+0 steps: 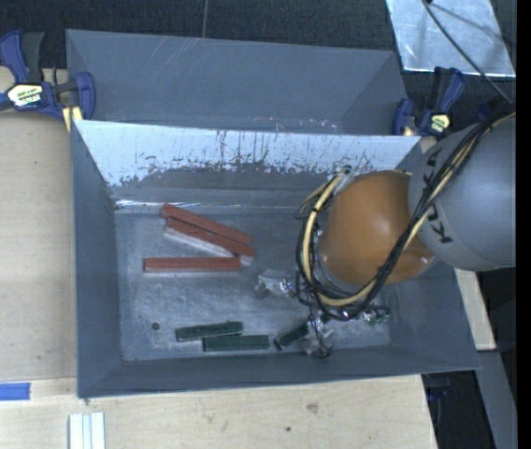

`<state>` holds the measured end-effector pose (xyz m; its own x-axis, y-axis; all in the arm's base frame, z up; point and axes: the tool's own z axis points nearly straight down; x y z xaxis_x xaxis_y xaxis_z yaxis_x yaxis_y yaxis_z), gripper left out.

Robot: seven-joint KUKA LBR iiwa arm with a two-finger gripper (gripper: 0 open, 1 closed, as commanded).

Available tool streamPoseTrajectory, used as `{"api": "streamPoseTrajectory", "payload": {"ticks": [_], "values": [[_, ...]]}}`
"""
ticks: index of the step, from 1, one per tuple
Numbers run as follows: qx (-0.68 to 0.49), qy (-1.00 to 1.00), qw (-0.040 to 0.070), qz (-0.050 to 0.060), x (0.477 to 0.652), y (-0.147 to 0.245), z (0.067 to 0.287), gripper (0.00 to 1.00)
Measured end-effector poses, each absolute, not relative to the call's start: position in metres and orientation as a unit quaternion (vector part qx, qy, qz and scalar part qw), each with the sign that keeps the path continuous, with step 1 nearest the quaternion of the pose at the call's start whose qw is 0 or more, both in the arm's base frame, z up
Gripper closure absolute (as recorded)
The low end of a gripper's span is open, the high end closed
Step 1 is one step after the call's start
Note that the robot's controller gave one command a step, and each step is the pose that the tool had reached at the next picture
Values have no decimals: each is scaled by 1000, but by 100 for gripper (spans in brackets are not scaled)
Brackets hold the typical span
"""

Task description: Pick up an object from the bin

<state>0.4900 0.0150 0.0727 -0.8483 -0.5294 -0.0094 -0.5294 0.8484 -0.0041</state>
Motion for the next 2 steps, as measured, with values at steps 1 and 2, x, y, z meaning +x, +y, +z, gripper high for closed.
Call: {"api": "streamPoseTrajectory", "payload": {"ticks": [1,2], "values": [[-276,961,4,0,489,15,72,100],[-276,961,3,-1,490,15,97,100]]}}
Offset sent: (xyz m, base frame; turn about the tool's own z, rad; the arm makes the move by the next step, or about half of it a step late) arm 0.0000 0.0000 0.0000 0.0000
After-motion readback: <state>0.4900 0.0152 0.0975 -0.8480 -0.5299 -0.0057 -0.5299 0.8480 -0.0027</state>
